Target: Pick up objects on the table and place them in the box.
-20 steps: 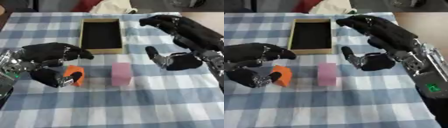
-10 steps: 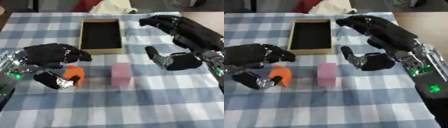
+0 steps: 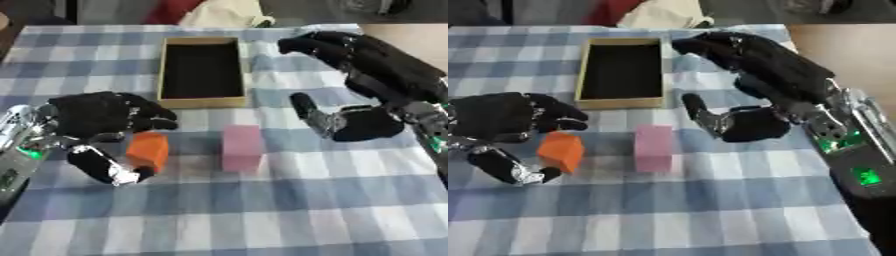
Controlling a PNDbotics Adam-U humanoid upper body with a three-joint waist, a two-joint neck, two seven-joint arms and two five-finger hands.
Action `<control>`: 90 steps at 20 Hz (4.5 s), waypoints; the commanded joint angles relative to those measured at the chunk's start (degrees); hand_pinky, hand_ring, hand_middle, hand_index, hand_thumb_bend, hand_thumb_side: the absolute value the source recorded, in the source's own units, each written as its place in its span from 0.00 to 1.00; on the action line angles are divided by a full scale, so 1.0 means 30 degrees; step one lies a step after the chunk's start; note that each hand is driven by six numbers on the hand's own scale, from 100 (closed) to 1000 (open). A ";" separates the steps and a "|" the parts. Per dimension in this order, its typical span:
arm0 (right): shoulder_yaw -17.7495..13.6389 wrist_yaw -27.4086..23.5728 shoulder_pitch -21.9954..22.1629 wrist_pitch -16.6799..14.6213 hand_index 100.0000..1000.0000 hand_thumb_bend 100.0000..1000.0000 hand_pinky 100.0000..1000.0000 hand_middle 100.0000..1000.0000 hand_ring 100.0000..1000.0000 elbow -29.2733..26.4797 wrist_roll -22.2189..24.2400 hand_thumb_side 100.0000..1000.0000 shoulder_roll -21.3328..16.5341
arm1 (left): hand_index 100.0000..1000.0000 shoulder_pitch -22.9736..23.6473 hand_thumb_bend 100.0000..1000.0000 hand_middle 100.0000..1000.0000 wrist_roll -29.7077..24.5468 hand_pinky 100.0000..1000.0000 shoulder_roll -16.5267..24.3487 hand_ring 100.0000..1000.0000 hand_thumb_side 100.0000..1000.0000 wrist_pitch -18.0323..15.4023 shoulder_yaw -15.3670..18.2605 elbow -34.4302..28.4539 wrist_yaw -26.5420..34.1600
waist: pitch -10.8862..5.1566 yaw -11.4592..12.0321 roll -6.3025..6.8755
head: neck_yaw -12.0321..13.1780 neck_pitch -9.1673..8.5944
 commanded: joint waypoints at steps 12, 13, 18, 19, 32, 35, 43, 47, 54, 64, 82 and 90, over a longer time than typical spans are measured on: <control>-0.0233 -0.0057 -0.0115 -0.0023 1.00 0.00 0.85 0.82 0.85 -0.0388 0.0175 0.82 -0.0249 | 1.00 -0.0215 0.20 0.93 -0.2421 0.85 0.0688 0.91 0.80 -0.2513 0.0696 0.0690 -0.1419 | -0.0384 0.0008 0.0006 | -0.0048 -0.0018; -0.0234 -0.0060 -0.0108 -0.0022 1.00 0.00 0.85 0.82 0.85 -0.0388 0.0183 0.82 -0.0242 | 1.00 -0.0225 0.17 0.92 -0.2390 0.85 0.0641 0.90 0.80 -0.2463 0.0716 0.0830 -0.1424 | -0.0384 0.0004 0.0002 | -0.0045 -0.0019; -0.0238 -0.0073 -0.0085 -0.0030 1.00 0.00 0.85 0.82 0.85 -0.0388 0.0246 0.82 -0.0219 | 1.00 -0.0251 0.10 0.85 -0.2620 0.83 0.0431 0.86 0.84 -0.2363 0.0773 0.1690 -0.1029 | -0.0381 -0.0020 -0.0003 | -0.0043 0.0011; -0.0243 -0.0072 -0.0087 -0.0032 1.00 0.00 0.85 0.82 0.85 -0.0388 0.0247 0.82 -0.0216 | 1.00 -0.0246 0.10 0.85 -0.2715 0.82 0.0408 0.86 0.84 -0.2348 0.0787 0.1794 -0.0991 | -0.0381 -0.0021 -0.0003 | -0.0050 0.0020; -0.0242 -0.0074 -0.0045 -0.0053 1.00 0.00 0.85 0.82 0.85 -0.0388 0.0374 0.84 -0.0169 | 0.81 0.0021 0.00 0.50 -0.2858 0.78 0.0077 0.65 0.74 -0.2255 0.0849 0.2739 -0.0239 | -0.0356 -0.0035 -0.0041 | -0.0104 0.0023; -0.0242 -0.0073 -0.0039 -0.0051 1.00 0.00 0.85 0.82 0.85 -0.0388 0.0401 0.84 -0.0156 | 0.78 0.0079 0.00 0.43 -0.2416 0.77 0.0078 0.60 0.64 -0.2267 0.0949 0.2681 0.0104 | -0.0351 -0.0027 -0.0032 | -0.0119 0.0034; -0.0249 -0.0063 0.0013 -0.0075 1.00 0.00 0.85 0.82 0.85 -0.0388 0.0468 0.84 -0.0154 | 0.75 0.0068 0.00 0.29 -0.0604 0.75 0.0357 0.49 0.28 -0.1311 0.1711 0.0994 0.2815 | -0.0377 -0.0023 0.0012 | -0.0188 0.0001; -0.0230 -0.0092 0.0029 -0.0117 1.00 0.00 0.85 0.82 0.85 -0.0388 0.0507 0.84 -0.0146 | 0.75 -0.0660 0.00 0.28 -0.0381 0.75 0.0231 0.49 0.22 -0.0005 0.2347 0.0661 0.4131 | -0.0416 -0.0039 0.0025 | -0.0202 -0.0014; -0.0073 -0.0265 -0.0045 -0.0208 1.00 0.00 0.85 0.82 0.85 -0.0388 0.0694 0.84 0.0034 | 0.75 -0.3565 0.00 0.28 0.0618 0.75 -0.1567 0.48 0.16 0.2492 0.3208 0.4028 0.3504 | -0.0453 -0.0423 0.0013 | 0.0079 -0.0055; 0.0249 -0.0657 -0.0411 -0.0388 1.00 0.00 0.85 0.81 0.85 -0.0388 0.1058 0.87 0.0487 | 0.77 -0.6504 0.00 0.28 0.6603 0.75 -0.4345 0.48 0.17 0.4801 0.5653 1.2148 -0.2187 | -0.0205 -0.1716 0.0111 | 0.0786 -0.0351; 0.0151 -0.0695 -0.0348 -0.0171 1.00 0.00 0.85 0.81 0.84 -0.0388 0.1263 0.91 0.0301 | 1.00 -0.5625 0.00 0.87 0.9351 0.93 -0.2556 0.80 0.92 0.4358 0.5385 0.9223 0.3729 | 0.0097 -0.1422 0.0050 | 0.0563 -0.0549; 0.0509 -0.0848 -0.0580 0.0468 1.00 0.00 0.85 0.82 0.84 -0.0170 0.1541 0.95 -0.0046 | 1.00 -0.3080 0.00 0.80 0.6227 0.90 0.0113 0.74 0.84 0.5351 0.4650 0.1875 1.1622 | 0.0147 -0.0880 -0.0019 | 0.0219 -0.0619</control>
